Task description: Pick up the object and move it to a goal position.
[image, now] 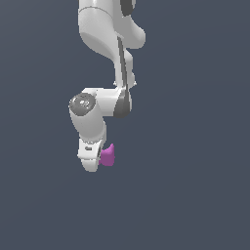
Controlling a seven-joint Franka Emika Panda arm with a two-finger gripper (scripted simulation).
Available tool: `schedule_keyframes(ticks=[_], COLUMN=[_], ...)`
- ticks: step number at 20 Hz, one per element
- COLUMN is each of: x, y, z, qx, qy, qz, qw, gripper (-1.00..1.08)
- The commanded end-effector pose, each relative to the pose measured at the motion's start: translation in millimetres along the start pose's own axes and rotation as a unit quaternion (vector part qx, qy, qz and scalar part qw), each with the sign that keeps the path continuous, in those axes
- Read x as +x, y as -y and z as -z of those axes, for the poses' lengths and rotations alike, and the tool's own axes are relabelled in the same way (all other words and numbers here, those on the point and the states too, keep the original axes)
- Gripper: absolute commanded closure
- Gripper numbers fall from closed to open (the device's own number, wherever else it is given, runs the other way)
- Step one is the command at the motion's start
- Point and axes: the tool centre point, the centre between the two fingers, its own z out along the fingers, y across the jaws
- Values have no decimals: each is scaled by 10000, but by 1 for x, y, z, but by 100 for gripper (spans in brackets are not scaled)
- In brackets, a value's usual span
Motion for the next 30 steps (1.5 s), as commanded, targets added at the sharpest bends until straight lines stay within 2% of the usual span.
schedule_keyframes(ticks=[1, 8, 14, 30], x=[0, -1, -4, -20], y=[0, 4, 14, 67], z=[0, 8, 33, 165], qx=[3, 0, 1, 3], qy=[0, 0, 4, 3], qz=[0, 0, 0, 3], qw=[10000, 10000, 10000, 10000], gripper=[108, 108, 108, 108])
